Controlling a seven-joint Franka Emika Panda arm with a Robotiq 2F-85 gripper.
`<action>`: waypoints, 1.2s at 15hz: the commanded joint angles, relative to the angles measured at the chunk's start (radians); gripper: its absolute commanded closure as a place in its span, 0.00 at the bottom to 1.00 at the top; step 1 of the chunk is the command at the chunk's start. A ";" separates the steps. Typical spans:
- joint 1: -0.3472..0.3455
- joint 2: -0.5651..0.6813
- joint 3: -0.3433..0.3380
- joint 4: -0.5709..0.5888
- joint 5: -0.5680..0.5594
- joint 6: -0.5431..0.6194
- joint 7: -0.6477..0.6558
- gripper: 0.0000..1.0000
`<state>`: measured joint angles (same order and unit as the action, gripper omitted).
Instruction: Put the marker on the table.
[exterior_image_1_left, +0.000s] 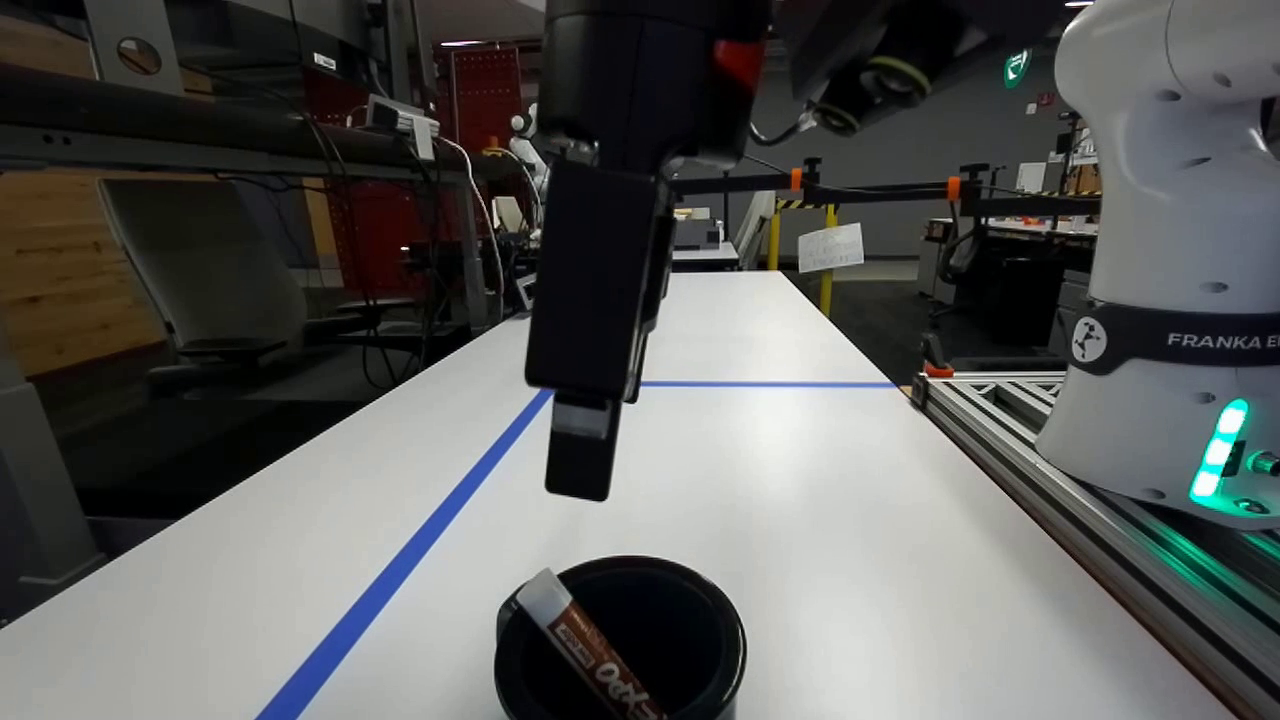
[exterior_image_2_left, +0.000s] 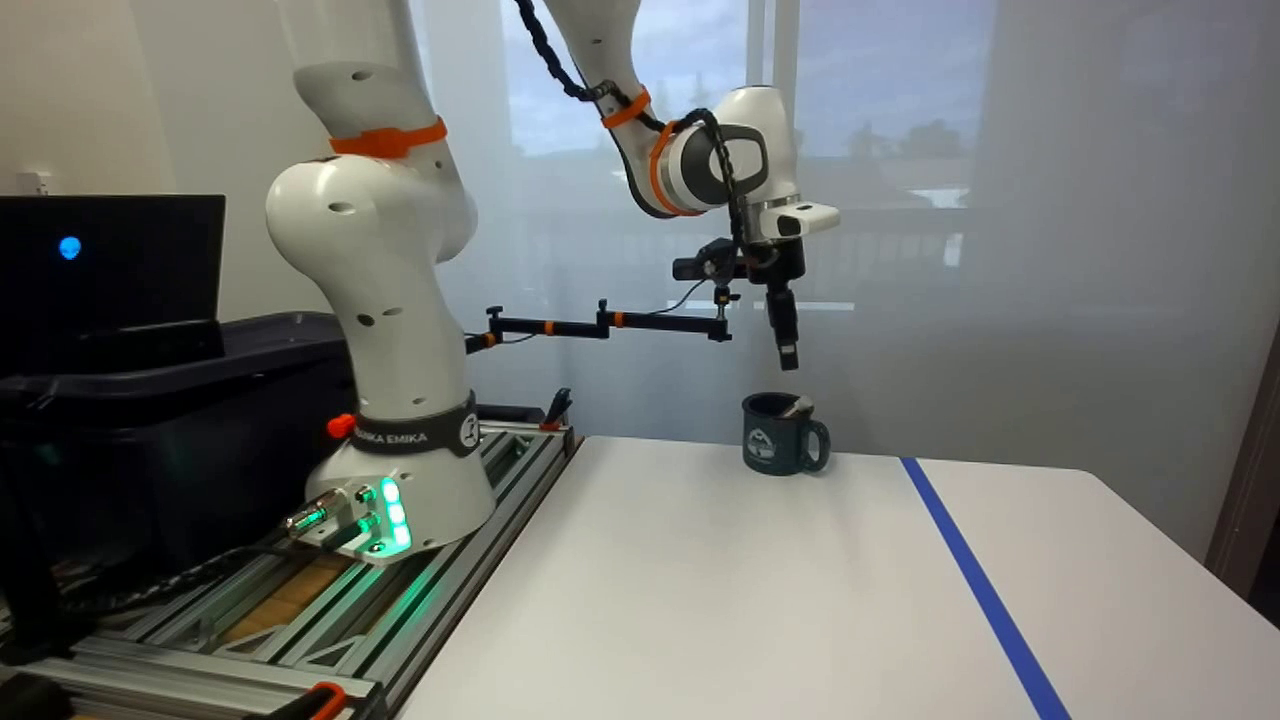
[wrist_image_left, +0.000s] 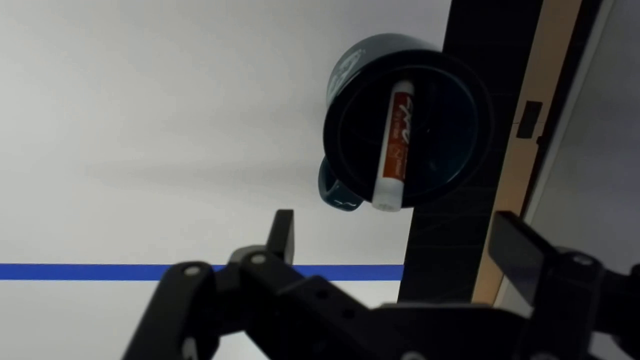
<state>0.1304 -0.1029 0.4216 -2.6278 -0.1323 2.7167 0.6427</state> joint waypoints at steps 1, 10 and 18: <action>-0.015 0.037 0.022 0.026 -0.086 -0.003 0.114 0.07; -0.013 0.089 0.018 0.065 -0.379 -0.014 0.354 0.32; -0.007 0.192 0.002 0.119 -0.417 -0.002 0.369 0.34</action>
<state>0.1228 0.0427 0.4290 -2.5460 -0.5162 2.7163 0.9808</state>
